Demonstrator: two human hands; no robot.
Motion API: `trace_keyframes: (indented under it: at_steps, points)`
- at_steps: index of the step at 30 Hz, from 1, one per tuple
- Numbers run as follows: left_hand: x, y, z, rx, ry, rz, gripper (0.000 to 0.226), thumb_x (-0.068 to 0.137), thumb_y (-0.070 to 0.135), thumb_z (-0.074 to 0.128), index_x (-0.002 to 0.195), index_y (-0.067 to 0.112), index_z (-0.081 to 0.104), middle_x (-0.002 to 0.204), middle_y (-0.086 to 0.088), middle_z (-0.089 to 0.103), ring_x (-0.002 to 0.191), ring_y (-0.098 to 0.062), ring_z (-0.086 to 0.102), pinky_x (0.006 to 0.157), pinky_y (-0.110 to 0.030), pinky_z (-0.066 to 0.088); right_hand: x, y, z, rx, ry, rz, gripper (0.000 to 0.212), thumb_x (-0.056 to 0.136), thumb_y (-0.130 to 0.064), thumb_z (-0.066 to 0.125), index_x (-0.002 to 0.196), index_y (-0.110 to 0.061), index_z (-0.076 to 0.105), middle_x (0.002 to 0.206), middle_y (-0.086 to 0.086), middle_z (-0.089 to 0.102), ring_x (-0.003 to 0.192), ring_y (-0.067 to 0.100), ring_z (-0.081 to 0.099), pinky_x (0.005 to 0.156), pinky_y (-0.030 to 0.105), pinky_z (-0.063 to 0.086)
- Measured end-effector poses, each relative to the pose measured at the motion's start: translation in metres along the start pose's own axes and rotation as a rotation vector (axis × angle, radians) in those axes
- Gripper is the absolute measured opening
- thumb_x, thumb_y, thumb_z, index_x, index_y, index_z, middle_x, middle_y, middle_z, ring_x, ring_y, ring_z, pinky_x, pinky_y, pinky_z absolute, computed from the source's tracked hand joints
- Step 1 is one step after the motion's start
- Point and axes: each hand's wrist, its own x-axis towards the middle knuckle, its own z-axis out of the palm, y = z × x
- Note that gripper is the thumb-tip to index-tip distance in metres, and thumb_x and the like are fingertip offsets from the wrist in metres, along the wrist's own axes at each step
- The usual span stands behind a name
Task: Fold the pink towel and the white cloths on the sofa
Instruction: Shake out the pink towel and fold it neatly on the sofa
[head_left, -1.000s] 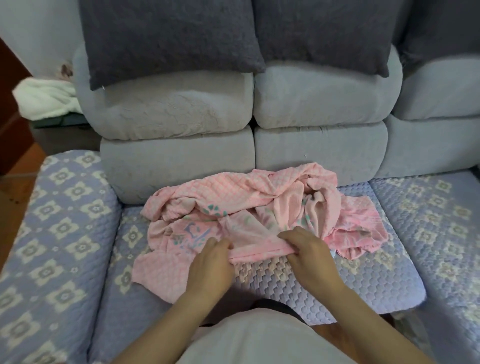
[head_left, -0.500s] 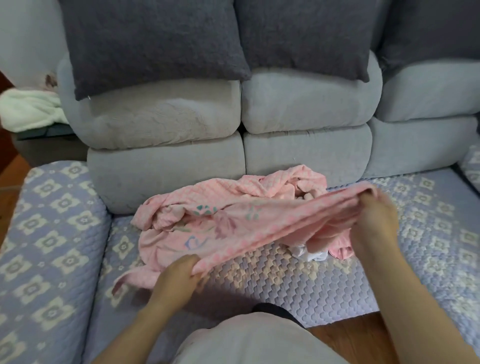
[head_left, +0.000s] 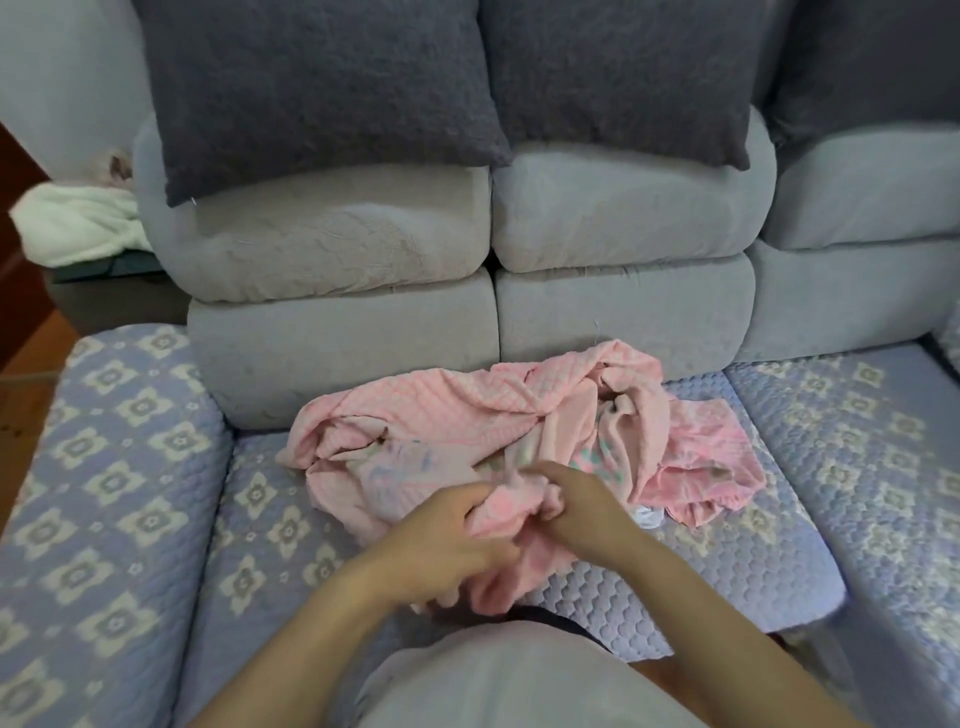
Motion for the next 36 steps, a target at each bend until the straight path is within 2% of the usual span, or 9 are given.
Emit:
trace_keyframes:
  at_steps: [4,12,15,19,22,26,28,33,36]
  points:
    - [0.018,-0.073,0.008,0.616,0.080,-0.201,0.018,0.078,0.039,0.062,0.094,0.033,0.057,0.096,0.006,0.068,0.092,-0.021,0.067,0.072,-0.029,0.051,-0.009,0.007,-0.016,-0.110,0.122,0.017,0.024,0.073,-0.021,0.047,0.078,-0.021,0.070,0.078,-0.003,0.067,0.075,0.020,0.060,0.068,0.044,0.051]
    - [0.010,-0.123,-0.013,0.178,0.697,-0.229,0.010,0.085,0.013,0.067,0.082,0.021,0.060,0.090,-0.001,0.062,0.083,-0.025,0.062,0.068,-0.037,0.049,-0.016,-0.025,-0.061,0.163,0.600,0.035,0.031,0.089,0.001,0.057,0.102,-0.021,0.074,0.100,-0.008,0.061,0.093,0.011,0.056,0.086,0.032,0.051]
    - [-0.003,-0.108,-0.029,-0.257,0.667,-0.072,0.020,0.090,0.003,0.066,0.085,0.022,0.059,0.084,-0.003,0.068,0.079,-0.020,0.062,0.068,-0.036,0.048,-0.017,-0.019,-0.084,0.218,0.702,0.058,0.039,0.090,0.003,0.051,0.113,-0.020,0.072,0.106,-0.007,0.064,0.098,0.012,0.059,0.081,0.017,0.046]
    - [-0.011,-0.100,-0.029,0.145,0.392,-0.045,0.037,0.081,0.046,0.076,0.111,0.036,0.056,0.101,0.014,0.068,0.092,-0.014,0.066,0.072,-0.031,0.049,-0.010,0.011,-0.069,0.253,0.680,0.200,0.036,0.097,-0.001,0.042,0.115,-0.018,0.068,0.096,-0.001,0.067,0.085,0.017,0.061,0.064,0.018,0.043]
    - [-0.006,-0.146,-0.029,0.823,0.119,-0.200,0.050,0.084,0.055,0.059,0.130,0.037,0.052,0.123,0.004,0.066,0.109,-0.022,0.064,0.086,-0.035,0.052,-0.023,0.056,-0.040,-0.054,0.383,0.212,0.018,0.099,-0.017,0.049,0.102,-0.017,0.066,0.073,-0.006,0.064,0.069,0.017,0.066,0.059,0.030,0.054]
    - [-0.022,-0.221,-0.021,0.978,0.146,-0.281,0.018,0.089,0.025,0.057,0.102,0.029,0.069,0.110,0.000,0.069,0.101,-0.023,0.068,0.082,-0.034,0.053,-0.060,0.097,0.011,-0.310,-0.554,0.313,0.027,0.074,-0.052,0.074,0.086,-0.034,0.057,0.089,-0.008,0.071,0.079,0.010,0.068,0.073,0.026,0.056]
    - [-0.032,-0.248,0.001,0.923,-0.034,-0.257,0.025,0.088,0.026,0.062,0.111,0.029,0.070,0.117,0.000,0.068,0.110,-0.021,0.065,0.097,-0.035,0.049,-0.076,0.111,0.036,-0.444,-0.786,0.355,0.042,0.066,-0.043,0.077,0.102,-0.029,0.059,0.095,-0.005,0.070,0.082,0.014,0.066,0.069,0.027,0.055]
    - [-0.044,-0.304,0.057,0.708,-0.209,-0.263,0.050,0.078,0.082,0.052,0.099,0.037,0.062,0.107,0.011,0.067,0.106,-0.015,0.064,0.090,-0.025,0.048,-0.086,0.115,0.041,-0.785,-0.798,0.385,0.034,0.083,-0.043,0.074,0.096,-0.015,0.061,0.087,0.001,0.062,0.090,0.023,0.062,0.082,0.032,0.054]
    - [-0.037,-0.227,0.048,0.771,-0.140,-0.278,0.061,0.069,0.085,0.053,0.094,0.029,0.054,0.094,0.007,0.064,0.098,-0.024,0.064,0.075,-0.031,0.045,-0.073,0.109,0.015,-0.795,-0.637,0.433,0.044,0.085,-0.055,0.069,0.106,-0.017,0.062,0.101,0.001,0.065,0.099,0.026,0.063,0.085,0.037,0.050]
